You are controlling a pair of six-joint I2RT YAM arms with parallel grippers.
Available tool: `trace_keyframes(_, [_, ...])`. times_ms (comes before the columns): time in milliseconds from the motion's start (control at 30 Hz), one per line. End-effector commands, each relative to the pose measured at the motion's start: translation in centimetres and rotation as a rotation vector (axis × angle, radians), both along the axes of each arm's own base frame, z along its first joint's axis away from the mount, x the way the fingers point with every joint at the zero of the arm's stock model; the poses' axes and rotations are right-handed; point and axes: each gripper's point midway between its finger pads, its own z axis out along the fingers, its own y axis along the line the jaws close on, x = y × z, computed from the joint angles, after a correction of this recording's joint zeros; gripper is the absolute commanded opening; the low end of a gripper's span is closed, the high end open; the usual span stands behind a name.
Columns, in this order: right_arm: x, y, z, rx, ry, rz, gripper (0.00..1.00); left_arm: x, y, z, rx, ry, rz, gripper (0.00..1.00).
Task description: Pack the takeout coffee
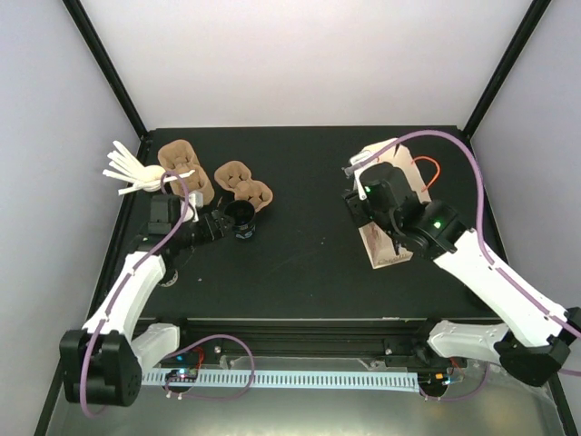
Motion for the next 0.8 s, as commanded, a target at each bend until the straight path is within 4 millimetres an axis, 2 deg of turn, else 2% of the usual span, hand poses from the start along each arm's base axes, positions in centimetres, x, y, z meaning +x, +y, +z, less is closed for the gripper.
trace_keyframes(0, [-2.4, 0.5, 2.1, 0.135, 0.005, 0.084, 0.57, 1.8, -0.4, -0.6, 0.009, 0.002, 0.003, 0.84])
trace_keyframes(233, [-4.2, 0.7, 3.5, 0.262, -0.007, 0.137, 0.57, 3.9, -0.9, -3.4, 0.067, 0.081, 0.047, 0.81])
trace_keyframes(300, [-4.3, 0.7, 3.4, 0.269, -0.005, 0.138, 0.58, 4.6, -0.4, -3.7, 0.095, 0.105, 0.075, 0.78])
trace_keyframes(333, [-4.3, 0.7, 3.2, 0.269, 0.001, 0.139, 0.58, 4.8, -0.1, -4.7, 0.115, 0.143, 0.09, 0.75])
trace_keyframes(467, [-4.4, 1.1, 2.6, 0.271, 0.021, 0.145, 0.58, 5.4, 1.3, -5.2, 0.183, 0.184, 0.157, 0.66])
trace_keyframes(567, [-4.3, 1.4, 2.2, 0.279, 0.029, 0.153, 0.58, 5.6, 1.9, -4.8, 0.204, 0.18, 0.188, 0.64])
trace_keyframes(633, [-4.3, 1.6, 2.1, 0.282, 0.029, 0.159, 0.58, 5.8, 1.5, -4.1, 0.185, 0.164, 0.173, 0.65])
trace_keyframes(767, [-4.1, 1.9, 2.0, 0.272, 0.027, 0.168, 0.58, 6.1, 0.1, -1.9, 0.116, 0.098, 0.117, 0.74])
